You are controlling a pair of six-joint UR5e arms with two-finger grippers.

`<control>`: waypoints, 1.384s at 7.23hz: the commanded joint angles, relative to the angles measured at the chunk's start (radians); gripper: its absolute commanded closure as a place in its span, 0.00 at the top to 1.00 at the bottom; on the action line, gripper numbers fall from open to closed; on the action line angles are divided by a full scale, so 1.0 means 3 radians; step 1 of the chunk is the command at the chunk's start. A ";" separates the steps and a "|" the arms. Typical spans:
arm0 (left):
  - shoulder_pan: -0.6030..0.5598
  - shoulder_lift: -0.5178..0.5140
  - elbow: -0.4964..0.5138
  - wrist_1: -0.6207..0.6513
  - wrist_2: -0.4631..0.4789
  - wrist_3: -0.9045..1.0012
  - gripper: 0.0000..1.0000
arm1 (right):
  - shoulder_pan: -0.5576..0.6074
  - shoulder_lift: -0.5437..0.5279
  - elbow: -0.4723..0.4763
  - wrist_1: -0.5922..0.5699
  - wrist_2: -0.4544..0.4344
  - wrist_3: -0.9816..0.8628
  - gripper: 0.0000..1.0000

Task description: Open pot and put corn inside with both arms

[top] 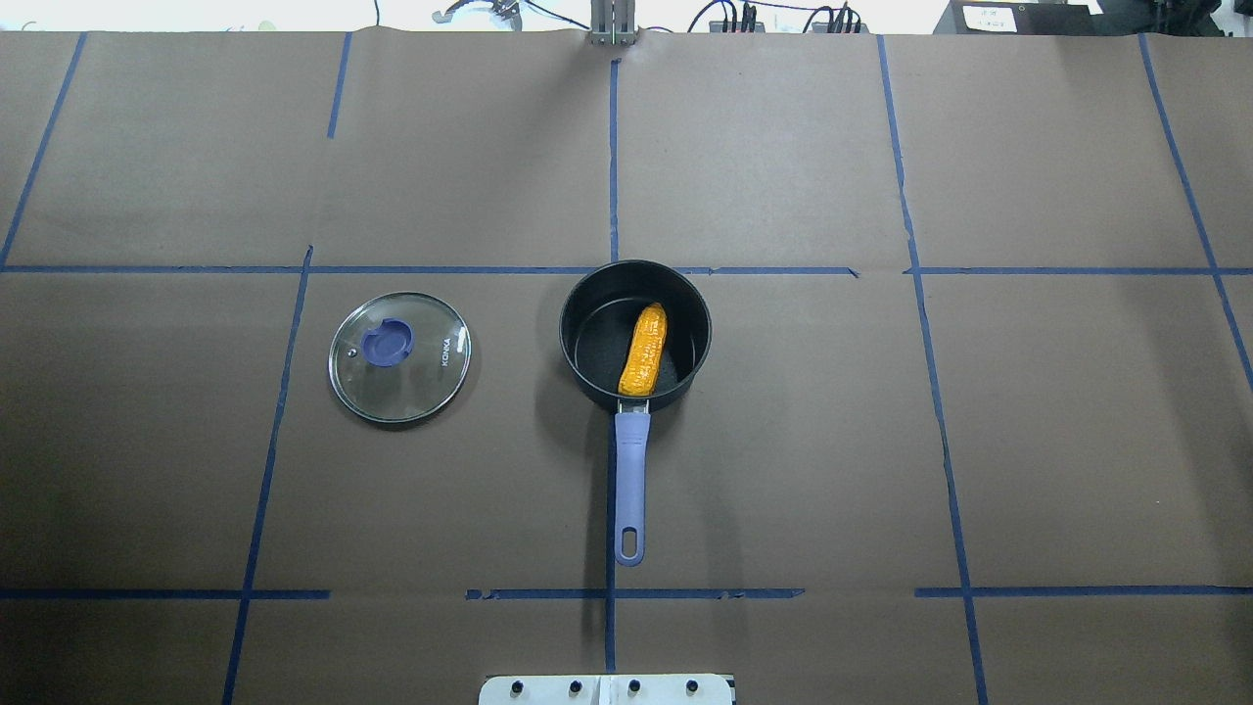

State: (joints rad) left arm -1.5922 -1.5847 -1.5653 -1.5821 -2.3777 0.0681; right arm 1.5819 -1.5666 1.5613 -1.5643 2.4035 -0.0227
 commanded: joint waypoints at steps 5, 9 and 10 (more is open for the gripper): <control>0.0005 -0.0005 -0.0003 0.0002 0.0000 -0.0002 1.00 | 0.0050 -0.0035 -0.0014 -0.0006 -0.0071 0.0009 1.00; 0.0000 -0.0005 -0.0003 -0.0003 0.0000 -0.0002 1.00 | 0.0060 -0.0035 -0.0014 -0.0006 -0.0065 0.0009 1.00; 0.0005 -0.0005 -0.0003 0.0002 0.0000 -0.0002 1.00 | 0.0060 -0.0035 -0.0009 -0.0006 -0.0065 0.0009 1.00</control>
State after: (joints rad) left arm -1.5912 -1.5861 -1.5662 -1.5825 -2.3777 0.0675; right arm 1.5994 -1.5769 1.5571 -1.5662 2.3837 -0.0205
